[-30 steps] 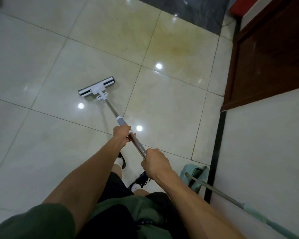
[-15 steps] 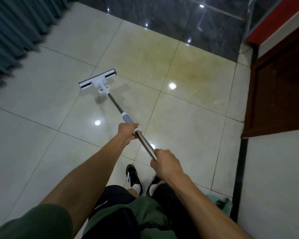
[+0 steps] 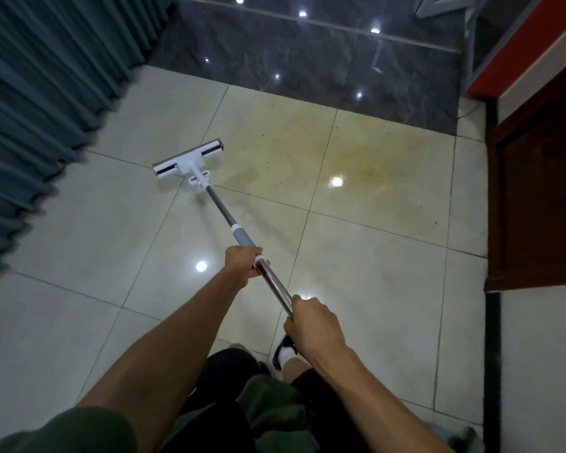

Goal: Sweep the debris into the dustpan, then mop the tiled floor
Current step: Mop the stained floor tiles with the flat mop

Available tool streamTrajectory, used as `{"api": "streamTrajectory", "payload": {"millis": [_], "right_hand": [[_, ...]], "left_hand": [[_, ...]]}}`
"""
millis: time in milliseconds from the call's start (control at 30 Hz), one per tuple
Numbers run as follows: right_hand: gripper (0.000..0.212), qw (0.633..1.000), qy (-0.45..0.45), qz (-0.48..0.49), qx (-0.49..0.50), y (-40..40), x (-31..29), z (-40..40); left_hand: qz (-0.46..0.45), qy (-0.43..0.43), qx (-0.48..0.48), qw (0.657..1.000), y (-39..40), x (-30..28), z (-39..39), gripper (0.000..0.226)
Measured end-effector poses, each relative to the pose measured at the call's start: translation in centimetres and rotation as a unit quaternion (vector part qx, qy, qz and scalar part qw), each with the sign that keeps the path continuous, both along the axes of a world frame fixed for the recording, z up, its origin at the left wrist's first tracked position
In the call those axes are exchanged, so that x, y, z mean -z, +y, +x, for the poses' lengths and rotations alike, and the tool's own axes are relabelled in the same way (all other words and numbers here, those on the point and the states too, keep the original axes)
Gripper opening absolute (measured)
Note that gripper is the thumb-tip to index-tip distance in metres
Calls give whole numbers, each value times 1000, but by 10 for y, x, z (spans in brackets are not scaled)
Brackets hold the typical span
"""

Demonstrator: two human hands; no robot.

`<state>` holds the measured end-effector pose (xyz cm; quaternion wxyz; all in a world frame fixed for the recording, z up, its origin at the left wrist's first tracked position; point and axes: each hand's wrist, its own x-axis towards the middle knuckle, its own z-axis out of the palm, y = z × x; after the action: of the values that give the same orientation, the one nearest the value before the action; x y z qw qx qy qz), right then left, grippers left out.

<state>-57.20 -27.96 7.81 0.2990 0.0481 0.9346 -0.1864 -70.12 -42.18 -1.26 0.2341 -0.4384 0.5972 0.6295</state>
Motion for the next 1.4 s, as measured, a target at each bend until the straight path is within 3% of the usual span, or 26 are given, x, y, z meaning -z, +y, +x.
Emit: {"api": "streamTrajectory", "payload": {"millis": [233, 533, 833, 1400], "right_hand": [[22, 999, 30, 21, -39, -5, -5, -68], [22, 998, 4, 44, -50, -64, -1, -185], [22, 999, -14, 39, -17, -141, 5, -300], [20, 1000, 0, 18, 19, -130, 16, -478]], "left_hand": [[-4, 8, 8, 1000, -5, -4, -71, 33], [19, -17, 10, 1000, -61, 19, -187, 15], [7, -44, 71, 997, -123, 32, -310, 28], [-3, -28, 103, 994, -108, 37, -500, 15]]}}
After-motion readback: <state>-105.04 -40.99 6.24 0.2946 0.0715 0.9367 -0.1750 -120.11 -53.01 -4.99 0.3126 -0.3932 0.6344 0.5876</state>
